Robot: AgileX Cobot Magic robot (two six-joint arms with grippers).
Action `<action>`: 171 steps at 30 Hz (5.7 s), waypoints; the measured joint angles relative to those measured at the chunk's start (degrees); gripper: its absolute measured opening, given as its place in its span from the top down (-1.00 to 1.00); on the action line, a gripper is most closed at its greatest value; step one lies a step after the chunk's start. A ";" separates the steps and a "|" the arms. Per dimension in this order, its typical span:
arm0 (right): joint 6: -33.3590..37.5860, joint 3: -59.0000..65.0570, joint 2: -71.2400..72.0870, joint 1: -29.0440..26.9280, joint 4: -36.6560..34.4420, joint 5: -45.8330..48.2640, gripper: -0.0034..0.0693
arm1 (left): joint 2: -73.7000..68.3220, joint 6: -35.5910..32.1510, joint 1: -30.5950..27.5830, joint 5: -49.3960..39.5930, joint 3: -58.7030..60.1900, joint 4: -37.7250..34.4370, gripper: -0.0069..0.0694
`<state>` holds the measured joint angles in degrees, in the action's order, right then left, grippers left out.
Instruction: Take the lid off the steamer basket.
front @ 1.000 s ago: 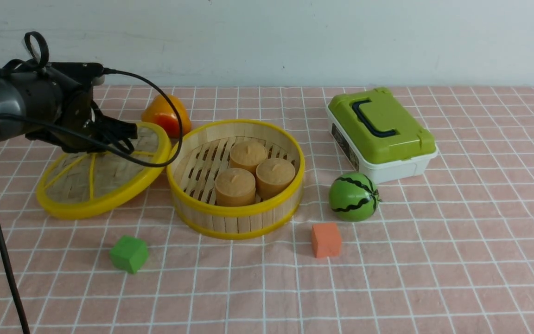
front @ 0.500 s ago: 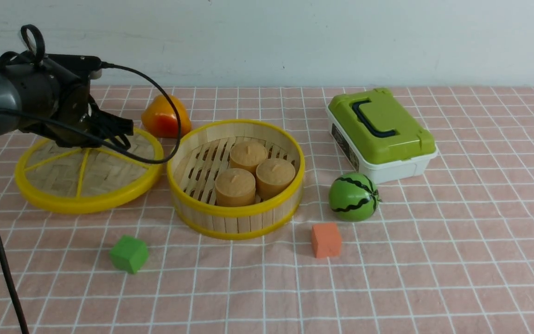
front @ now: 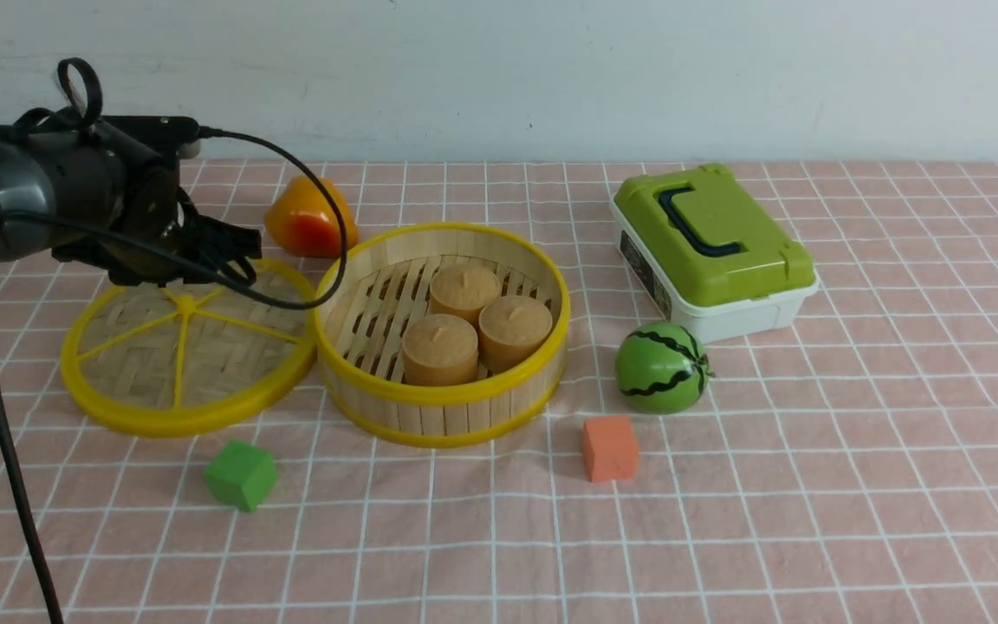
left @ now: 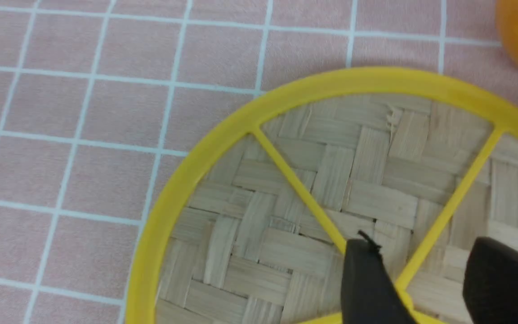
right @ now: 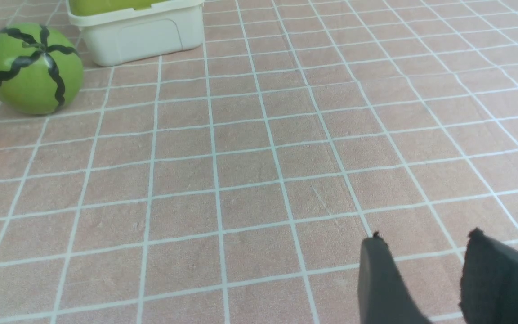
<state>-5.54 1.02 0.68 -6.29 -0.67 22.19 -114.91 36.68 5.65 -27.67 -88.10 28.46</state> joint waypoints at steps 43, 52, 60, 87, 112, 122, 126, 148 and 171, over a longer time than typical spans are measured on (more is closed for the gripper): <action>0.00 0.00 0.00 0.00 0.00 0.00 0.24 | 101.81 2.56 0.10 24.52 73.32 -13.00 0.85; 0.00 0.00 0.00 0.00 0.00 0.00 0.24 | 105.07 2.56 -0.51 22.45 76.92 -13.00 0.85; 0.00 0.00 0.00 0.00 0.00 0.00 0.24 | 115.31 -2.38 -5.69 21.71 88.95 -17.07 0.85; 0.00 0.00 0.00 0.00 0.00 0.00 0.24 | 115.51 -31.87 -4.35 6.08 89.92 -32.44 0.82; 0.00 0.00 0.00 0.00 0.00 0.00 0.24 | 115.51 -31.99 -3.83 5.85 89.92 -32.47 0.80; 0.00 0.00 0.00 0.00 0.00 0.00 0.24 | 115.51 -31.99 -3.83 5.85 89.92 -32.51 0.77; 0.00 0.00 0.00 0.00 0.00 0.00 0.24 | 115.51 -31.99 -3.83 5.85 89.92 -32.51 0.76; 0.00 0.00 0.00 0.00 0.00 0.00 0.24 | 115.51 -31.99 -3.83 5.85 89.92 -32.54 0.71; 0.00 0.00 0.00 0.00 0.00 0.00 0.24 | 115.51 -31.99 -3.83 5.85 89.92 -32.54 0.71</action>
<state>-5.54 1.02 0.68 -6.29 -0.67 22.19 0.60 4.69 1.82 -21.82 1.82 -4.08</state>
